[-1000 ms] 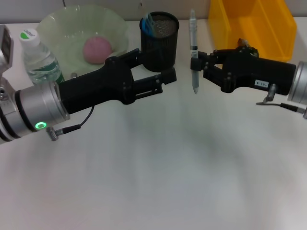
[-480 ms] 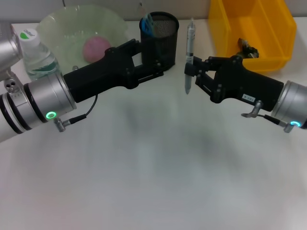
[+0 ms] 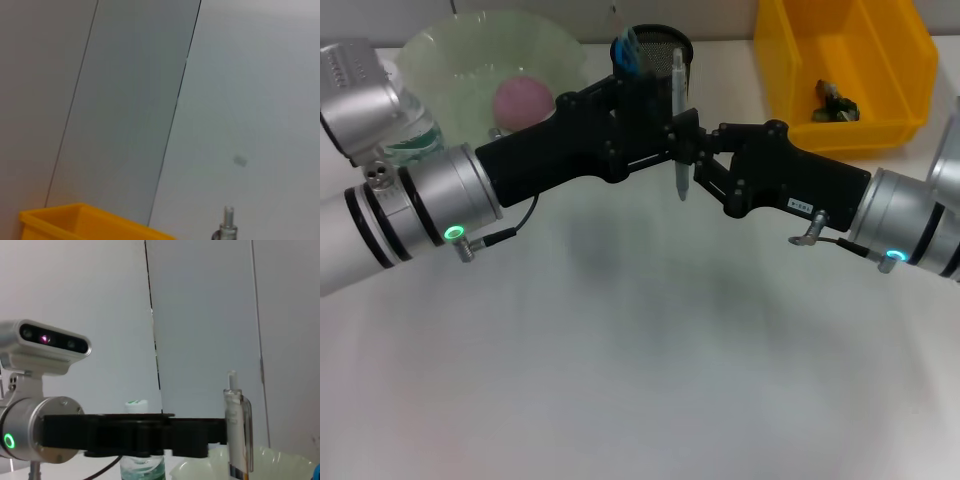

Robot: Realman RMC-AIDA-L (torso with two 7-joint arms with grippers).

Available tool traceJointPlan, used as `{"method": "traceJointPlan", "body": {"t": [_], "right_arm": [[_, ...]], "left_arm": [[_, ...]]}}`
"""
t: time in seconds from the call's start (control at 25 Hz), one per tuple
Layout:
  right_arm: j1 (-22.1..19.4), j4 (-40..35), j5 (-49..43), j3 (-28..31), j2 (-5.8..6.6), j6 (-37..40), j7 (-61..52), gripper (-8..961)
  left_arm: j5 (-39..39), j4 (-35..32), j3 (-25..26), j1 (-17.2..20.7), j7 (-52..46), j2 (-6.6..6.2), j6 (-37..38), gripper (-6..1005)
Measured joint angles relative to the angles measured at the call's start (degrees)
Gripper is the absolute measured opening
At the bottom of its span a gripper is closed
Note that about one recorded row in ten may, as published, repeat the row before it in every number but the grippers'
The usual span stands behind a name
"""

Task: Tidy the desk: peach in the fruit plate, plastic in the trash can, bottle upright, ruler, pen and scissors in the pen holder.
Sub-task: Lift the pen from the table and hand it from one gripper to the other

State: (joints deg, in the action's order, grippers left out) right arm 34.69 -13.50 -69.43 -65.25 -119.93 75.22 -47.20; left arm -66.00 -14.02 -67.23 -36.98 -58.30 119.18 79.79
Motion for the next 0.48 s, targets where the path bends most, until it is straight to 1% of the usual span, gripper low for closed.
{"method": "traceJointPlan", "body": {"t": [0.24, 0.48], "right_arm": [[1.4, 1.2, 0.0, -0.2, 0.01, -1.5, 0.0, 151], [2.6, 2.1, 0.1, -0.2, 0.04, -2.8, 0.0, 155]], "left_arm": [[1.5, 2.1, -0.3, -1.8, 2.7, 0.0, -2.0, 733], [1.5, 1.9, -0.4, -2.2, 3.4, 0.0, -3.2, 732]]}}
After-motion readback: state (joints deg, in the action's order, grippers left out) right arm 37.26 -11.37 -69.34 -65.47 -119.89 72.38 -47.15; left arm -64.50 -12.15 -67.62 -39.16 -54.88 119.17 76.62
